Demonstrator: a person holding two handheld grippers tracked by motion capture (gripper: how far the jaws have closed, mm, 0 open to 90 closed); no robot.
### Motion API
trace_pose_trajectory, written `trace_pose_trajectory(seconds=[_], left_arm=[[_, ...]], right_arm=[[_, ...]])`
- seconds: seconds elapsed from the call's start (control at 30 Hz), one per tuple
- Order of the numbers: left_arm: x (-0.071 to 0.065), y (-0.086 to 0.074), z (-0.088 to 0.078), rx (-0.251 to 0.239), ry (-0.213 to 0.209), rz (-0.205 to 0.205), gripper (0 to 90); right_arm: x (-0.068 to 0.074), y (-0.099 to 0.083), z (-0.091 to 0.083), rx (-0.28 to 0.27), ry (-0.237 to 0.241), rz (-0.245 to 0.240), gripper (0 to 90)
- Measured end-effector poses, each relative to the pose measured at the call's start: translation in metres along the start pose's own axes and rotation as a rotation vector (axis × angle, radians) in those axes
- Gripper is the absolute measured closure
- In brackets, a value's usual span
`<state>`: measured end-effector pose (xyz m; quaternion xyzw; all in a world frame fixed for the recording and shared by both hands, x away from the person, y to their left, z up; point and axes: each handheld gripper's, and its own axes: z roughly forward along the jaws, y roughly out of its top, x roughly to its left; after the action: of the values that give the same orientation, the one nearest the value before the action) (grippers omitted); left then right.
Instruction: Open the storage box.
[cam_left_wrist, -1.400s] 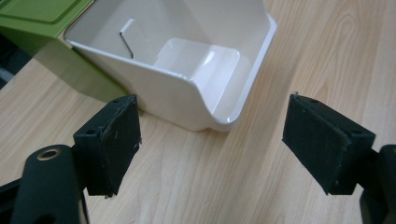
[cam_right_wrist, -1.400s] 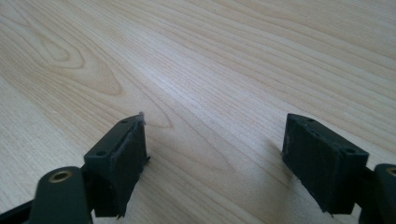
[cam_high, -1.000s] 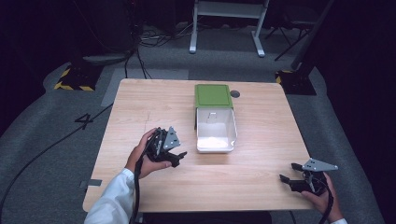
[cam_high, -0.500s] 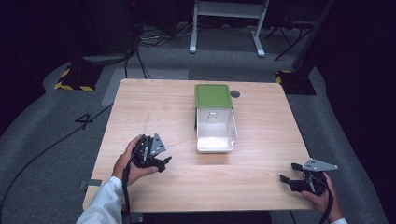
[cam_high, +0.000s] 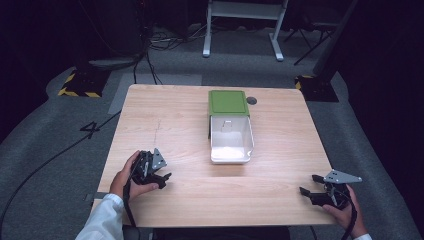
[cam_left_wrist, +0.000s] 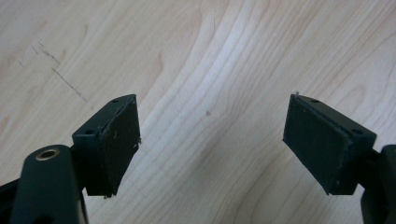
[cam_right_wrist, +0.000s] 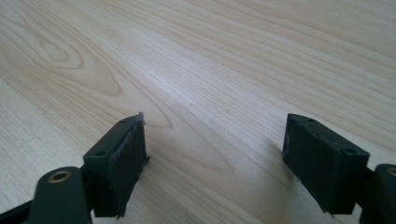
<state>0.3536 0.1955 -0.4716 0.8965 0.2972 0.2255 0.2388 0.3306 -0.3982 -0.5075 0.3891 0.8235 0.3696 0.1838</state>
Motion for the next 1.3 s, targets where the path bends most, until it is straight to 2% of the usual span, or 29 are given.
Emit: trace_pose_trajectory(seconds=[0.1, 0.33, 0.43, 0.57, 0.63, 0.73, 0.8, 0.87, 0.9, 0.93, 1.1, 1.3], left_arm=[[0.002, -0.007, 0.001, 0.003, -0.004, -0.018, 19.1], [0.013, -0.027, -0.001, -0.037, -0.033, -0.139, 18.8], [0.016, -0.034, 0.000, -0.036, -0.035, -0.182, 18.9], [0.016, -0.043, 0.003, -0.019, -0.027, -0.197, 18.9], [0.017, -0.048, 0.002, -0.038, -0.039, -0.222, 18.7], [0.018, -0.053, 0.001, -0.051, -0.033, -0.225, 18.6], [0.019, -0.059, 0.000, -0.069, -0.049, -0.253, 18.5], [0.020, -0.065, 0.001, -0.089, -0.079, -0.328, 17.7], [0.020, -0.068, 0.001, -0.103, -0.081, -0.339, 17.7], [0.020, -0.071, 0.001, -0.121, -0.078, -0.339, 16.9], [0.020, -0.075, -0.002, -0.119, -0.067, -0.357, 16.7], [0.020, -0.075, -0.001, -0.114, -0.060, -0.354, 15.7]], right_arm=[[0.000, 0.000, 0.000, -0.001, -0.002, 0.000, 21.6], [0.000, 0.000, 0.000, 0.000, 0.000, 0.000, 21.6], [0.000, 0.000, 0.000, 0.000, 0.000, 0.001, 21.6], [0.000, 0.000, 0.000, 0.000, 0.000, 0.001, 21.8], [0.000, 0.000, 0.000, 0.000, 0.001, 0.001, 21.9], [0.000, 0.000, 0.000, 0.000, 0.002, 0.001, 21.9], [0.000, 0.000, 0.000, 0.000, 0.002, 0.001, 21.9], [0.000, 0.000, 0.000, -0.002, 0.000, -0.002, 21.9], [0.000, 0.000, 0.000, -0.002, 0.000, -0.002, 21.9], [0.000, 0.000, 0.000, -0.002, -0.001, -0.003, 21.9], [0.001, 0.000, 0.000, -0.003, -0.002, -0.005, 21.9], [0.000, 0.000, 0.000, -0.002, 0.000, -0.003, 21.9]])
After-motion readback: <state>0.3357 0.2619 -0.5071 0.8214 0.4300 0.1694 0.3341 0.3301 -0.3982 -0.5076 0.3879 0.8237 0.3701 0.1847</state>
